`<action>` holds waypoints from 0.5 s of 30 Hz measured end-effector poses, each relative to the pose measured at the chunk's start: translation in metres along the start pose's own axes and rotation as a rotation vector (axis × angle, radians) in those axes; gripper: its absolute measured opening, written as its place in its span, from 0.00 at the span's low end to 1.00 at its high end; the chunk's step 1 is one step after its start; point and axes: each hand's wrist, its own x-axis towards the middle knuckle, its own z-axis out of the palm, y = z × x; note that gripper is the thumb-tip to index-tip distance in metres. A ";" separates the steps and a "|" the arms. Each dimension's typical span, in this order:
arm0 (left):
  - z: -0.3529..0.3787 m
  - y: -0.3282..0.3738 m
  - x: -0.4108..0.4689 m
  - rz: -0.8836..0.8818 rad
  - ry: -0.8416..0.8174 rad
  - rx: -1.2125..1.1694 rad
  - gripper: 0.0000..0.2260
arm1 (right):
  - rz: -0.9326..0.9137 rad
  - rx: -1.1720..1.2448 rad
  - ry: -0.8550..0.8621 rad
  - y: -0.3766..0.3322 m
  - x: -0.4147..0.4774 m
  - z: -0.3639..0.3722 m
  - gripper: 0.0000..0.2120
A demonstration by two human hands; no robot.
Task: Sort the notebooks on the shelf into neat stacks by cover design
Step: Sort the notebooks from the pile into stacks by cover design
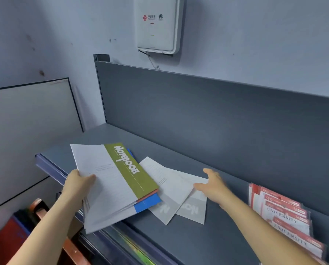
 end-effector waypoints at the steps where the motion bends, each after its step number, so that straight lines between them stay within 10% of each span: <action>1: 0.000 -0.004 0.001 -0.010 -0.005 0.020 0.03 | -0.047 -0.107 0.020 -0.002 0.003 0.003 0.35; 8: 0.001 -0.008 0.006 0.009 -0.033 0.184 0.06 | -0.058 -0.490 -0.057 -0.032 0.026 0.024 0.45; 15: 0.003 -0.020 0.007 0.095 -0.116 0.038 0.12 | -0.028 -0.348 -0.113 -0.037 0.032 0.026 0.18</action>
